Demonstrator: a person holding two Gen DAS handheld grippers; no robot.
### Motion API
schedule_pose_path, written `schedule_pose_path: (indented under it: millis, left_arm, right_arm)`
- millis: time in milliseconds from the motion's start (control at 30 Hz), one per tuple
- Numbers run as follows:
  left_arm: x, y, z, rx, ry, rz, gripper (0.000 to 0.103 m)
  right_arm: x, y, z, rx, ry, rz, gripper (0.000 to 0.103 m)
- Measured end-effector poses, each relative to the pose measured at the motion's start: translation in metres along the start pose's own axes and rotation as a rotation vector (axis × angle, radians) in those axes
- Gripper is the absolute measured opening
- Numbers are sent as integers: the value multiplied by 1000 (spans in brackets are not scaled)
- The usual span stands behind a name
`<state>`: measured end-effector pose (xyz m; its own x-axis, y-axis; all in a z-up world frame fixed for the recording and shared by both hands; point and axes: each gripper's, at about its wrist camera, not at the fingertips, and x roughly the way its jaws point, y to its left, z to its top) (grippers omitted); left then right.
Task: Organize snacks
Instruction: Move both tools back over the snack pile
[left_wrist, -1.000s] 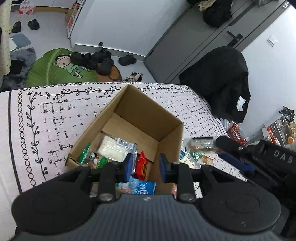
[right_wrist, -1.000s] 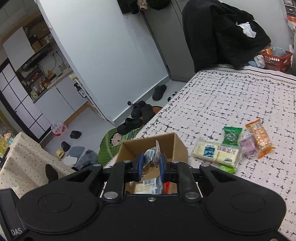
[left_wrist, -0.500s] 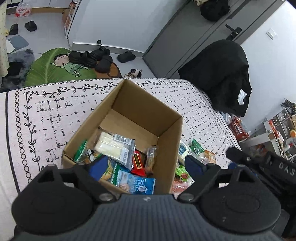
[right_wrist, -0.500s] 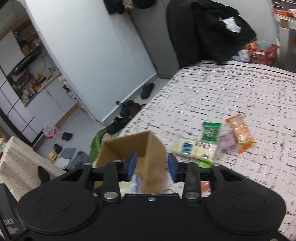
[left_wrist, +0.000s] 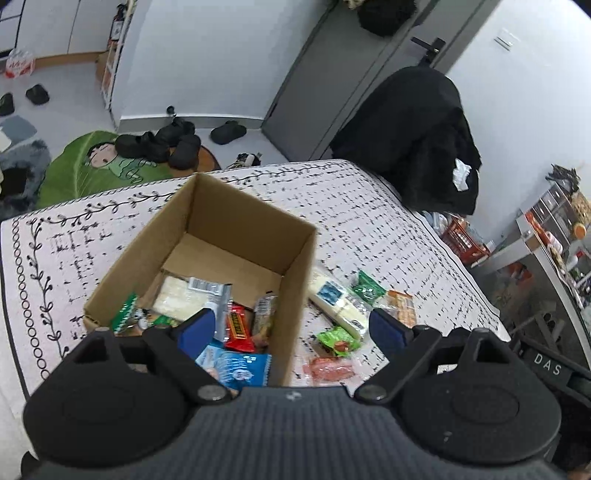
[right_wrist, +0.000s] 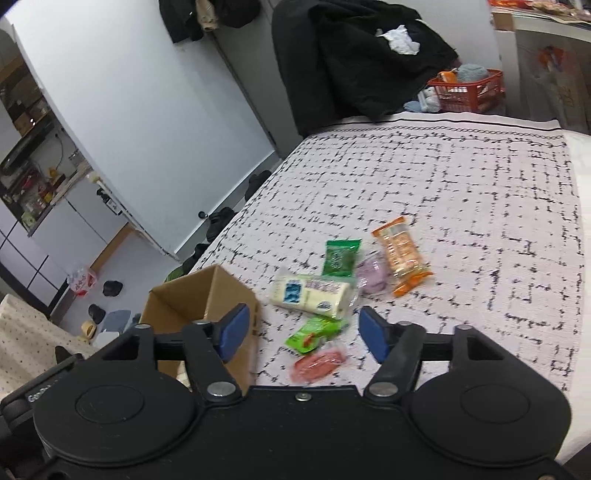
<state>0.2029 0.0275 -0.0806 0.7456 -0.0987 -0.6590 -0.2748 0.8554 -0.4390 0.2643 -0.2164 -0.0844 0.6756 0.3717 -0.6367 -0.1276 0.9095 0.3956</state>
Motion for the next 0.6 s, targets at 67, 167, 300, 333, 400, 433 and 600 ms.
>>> schedule_pose_path:
  millis: [67,167,300,333,400,433,600]
  left_arm:
    - [0,-10,-1,25,2,-9,90]
    - [-1,-25,-5,70,-9,-25,90]
    - [-4,-46,-11,102,-24,-28,99]
    - [-3,-52,-13,117,-23,-30,99]
    - [1,-62,-17,142,-12,-33,99]
    - [3,-67,-20,156,-9,-37,99]
    - [12,-85,-34,203,-6,-15,99]
  right_arm:
    - [-2,-9,2,2,-12,-4,84]
    - [-6,-24,8,12,-30,4,95]
    - [-7,-43,13,15,-41,-2,103]
    - [-7,-47,15,16,-47,-8,103]
    - [-7,-57,16,22,-58,-20,103]
    - [-7,-63,16,29,-58,-22,103]
    - [-1,-87,18,52,-51,-17,103]
